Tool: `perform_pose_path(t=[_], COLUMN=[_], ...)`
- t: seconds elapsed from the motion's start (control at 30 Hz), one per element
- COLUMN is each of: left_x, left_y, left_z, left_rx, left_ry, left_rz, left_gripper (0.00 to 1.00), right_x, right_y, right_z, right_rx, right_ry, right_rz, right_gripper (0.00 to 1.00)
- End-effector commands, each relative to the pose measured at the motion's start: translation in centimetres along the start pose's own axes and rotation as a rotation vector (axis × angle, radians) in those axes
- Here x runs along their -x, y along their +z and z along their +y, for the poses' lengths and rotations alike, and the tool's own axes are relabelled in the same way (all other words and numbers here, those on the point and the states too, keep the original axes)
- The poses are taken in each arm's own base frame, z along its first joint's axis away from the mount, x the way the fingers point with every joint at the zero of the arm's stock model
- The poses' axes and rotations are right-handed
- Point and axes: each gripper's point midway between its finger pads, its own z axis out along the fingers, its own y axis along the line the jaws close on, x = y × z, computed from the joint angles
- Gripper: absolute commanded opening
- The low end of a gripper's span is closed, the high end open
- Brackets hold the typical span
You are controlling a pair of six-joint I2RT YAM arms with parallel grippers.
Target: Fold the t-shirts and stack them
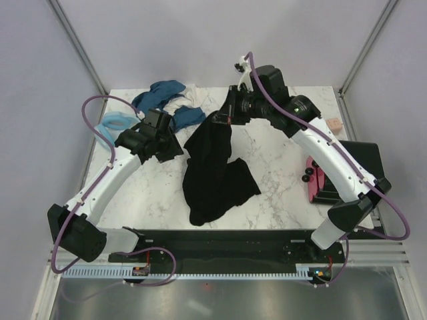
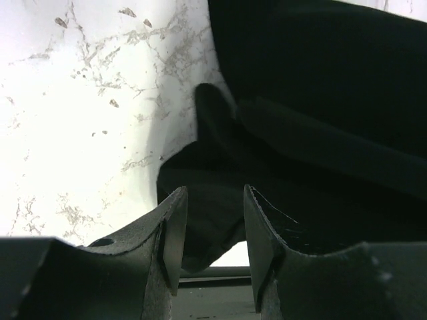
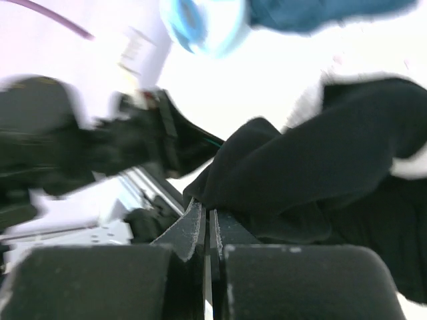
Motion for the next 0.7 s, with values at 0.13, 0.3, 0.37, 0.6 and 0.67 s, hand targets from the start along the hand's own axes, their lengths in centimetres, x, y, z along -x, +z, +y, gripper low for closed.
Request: perform_pose_path(t=[0.13, 0.3, 0.37, 0.6, 0.67], left_x=[1.7, 0.9, 0.9, 0.7, 0.4], left_y=[-1.6, -1.6, -1.6, -2.7, -3.5], left_z=[0.9, 2.4, 2.8, 6.1, 7.3], left_rx=[0.026, 0.071, 0.088, 0.202, 0.218], left_ry=[0.013, -0.041, -0.059, -0.159, -0.227], left_rz=[-0.083, -0.079, -0.085, -0.14, -0.166], left_gripper=[0.47, 0.47, 0.47, 0.47, 0.47], right_x=[5.2, 5.8, 5.5, 2.6, 1.7], right_y=[-4.9, -5.5, -4.4, -2.8, -3.0], right_z=[9.7, 13.9, 14.1, 19.9, 21.8], right_rx=[0.319, 0.518, 0.532, 0.757, 0.828], right_ry=[-0.01, 0.01, 0.032, 0.026, 0.011], right_rz=[-0.102, -0.061, -0.033, 0.121, 0.169], right_gripper=[0.0, 0.0, 0.0, 0.0, 0.0])
